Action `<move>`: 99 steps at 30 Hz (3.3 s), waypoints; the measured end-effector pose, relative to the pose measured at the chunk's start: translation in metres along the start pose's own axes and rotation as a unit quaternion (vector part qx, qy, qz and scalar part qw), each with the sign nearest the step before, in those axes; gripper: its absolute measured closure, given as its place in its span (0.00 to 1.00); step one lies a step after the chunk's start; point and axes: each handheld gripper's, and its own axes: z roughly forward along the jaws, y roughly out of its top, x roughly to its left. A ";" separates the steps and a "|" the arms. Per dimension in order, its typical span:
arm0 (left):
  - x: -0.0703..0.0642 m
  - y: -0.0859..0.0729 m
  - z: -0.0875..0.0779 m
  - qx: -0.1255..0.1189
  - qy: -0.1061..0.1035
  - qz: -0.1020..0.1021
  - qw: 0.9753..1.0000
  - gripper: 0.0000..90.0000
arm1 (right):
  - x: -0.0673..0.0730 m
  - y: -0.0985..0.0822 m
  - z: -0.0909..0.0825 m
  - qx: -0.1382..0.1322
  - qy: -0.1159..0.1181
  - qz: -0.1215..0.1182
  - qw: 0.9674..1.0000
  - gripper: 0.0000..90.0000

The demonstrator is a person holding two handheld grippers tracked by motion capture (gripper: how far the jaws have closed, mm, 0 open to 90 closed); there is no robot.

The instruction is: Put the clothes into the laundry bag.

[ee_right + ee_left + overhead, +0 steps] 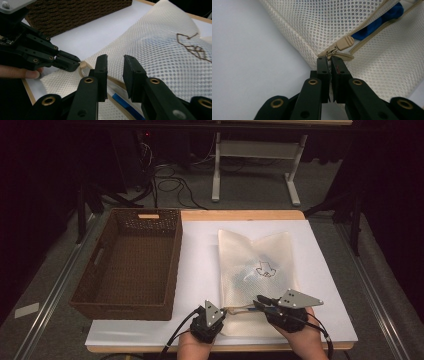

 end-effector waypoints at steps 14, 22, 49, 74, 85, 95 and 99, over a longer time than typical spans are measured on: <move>-0.002 0.000 0.000 -0.006 -0.002 -0.001 1.000 0.95 | 0.018 -0.004 0.039 0.040 0.041 0.011 0.998 0.83; -0.005 0.001 0.001 -0.013 -0.004 0.005 1.000 0.95 | 0.024 -0.013 0.048 0.054 0.049 0.011 0.997 0.83; -0.012 0.000 0.003 -0.007 -0.003 0.032 0.999 0.95 | 0.030 -0.012 0.052 0.049 0.052 0.004 0.997 0.90; -0.012 0.000 0.003 -0.009 -0.005 0.028 1.000 0.95 | 0.032 -0.014 0.054 0.056 0.053 -0.005 0.997 0.95; -0.009 0.001 0.003 -0.007 -0.022 0.003 1.000 0.83 | 0.031 -0.013 0.052 0.052 0.050 -0.008 0.997 0.98; 0.002 0.001 0.004 -0.009 -0.057 -0.045 0.997 0.86 | 0.032 -0.010 0.048 0.033 0.053 -0.005 0.998 0.98; 0.007 0.001 0.002 -0.016 -0.071 -0.071 0.995 0.94 | 0.032 -0.010 0.047 0.030 0.052 -0.005 0.998 0.98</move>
